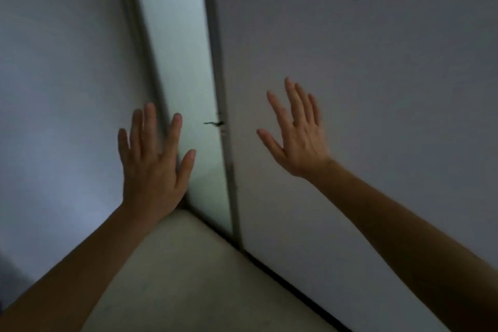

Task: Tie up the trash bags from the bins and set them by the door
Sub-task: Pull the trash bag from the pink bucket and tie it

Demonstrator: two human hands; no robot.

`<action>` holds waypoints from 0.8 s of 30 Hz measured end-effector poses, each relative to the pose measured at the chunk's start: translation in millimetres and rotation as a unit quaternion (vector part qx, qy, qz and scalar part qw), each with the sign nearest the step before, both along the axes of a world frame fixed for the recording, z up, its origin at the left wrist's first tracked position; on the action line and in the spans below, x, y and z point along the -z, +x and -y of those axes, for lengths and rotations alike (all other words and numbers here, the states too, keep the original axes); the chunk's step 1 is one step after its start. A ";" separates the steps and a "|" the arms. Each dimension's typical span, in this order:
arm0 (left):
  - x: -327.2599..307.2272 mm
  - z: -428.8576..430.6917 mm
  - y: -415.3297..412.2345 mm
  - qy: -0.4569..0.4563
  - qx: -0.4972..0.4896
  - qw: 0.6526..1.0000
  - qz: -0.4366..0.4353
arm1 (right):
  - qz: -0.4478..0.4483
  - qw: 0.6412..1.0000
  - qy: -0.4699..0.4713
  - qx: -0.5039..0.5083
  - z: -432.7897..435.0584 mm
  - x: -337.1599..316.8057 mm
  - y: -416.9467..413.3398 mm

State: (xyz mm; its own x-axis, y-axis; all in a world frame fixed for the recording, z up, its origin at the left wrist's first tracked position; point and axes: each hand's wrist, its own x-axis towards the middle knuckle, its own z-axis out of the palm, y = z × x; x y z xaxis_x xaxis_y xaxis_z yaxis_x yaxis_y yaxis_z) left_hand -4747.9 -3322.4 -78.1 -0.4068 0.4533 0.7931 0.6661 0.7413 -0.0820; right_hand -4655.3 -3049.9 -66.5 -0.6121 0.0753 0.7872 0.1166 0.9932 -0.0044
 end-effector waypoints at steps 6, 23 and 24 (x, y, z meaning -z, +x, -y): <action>8.4 -168.2 96.0 -0.003 0.200 0.979 0.042 | 0.039 0.973 0.012 0.227 -96.8 -4.5 220.7; -2.8 -537.7 595.0 -0.035 0.525 0.850 -0.010 | 0.048 0.852 -0.012 0.521 -277.6 34.8 817.9; 0.2 -556.2 617.3 -0.036 0.525 0.850 0.013 | 0.052 0.849 -0.014 0.526 -289.5 36.3 839.2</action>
State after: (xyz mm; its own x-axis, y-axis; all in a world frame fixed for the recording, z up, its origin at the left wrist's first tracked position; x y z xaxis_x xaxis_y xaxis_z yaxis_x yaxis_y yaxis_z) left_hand -4130.5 -2766.2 -78.3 0.2362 0.6238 0.7451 0.9596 -0.2704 -0.0779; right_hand -3816.2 -2760.4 -102.7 -0.2605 0.6401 0.7228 0.9400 0.3390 0.0386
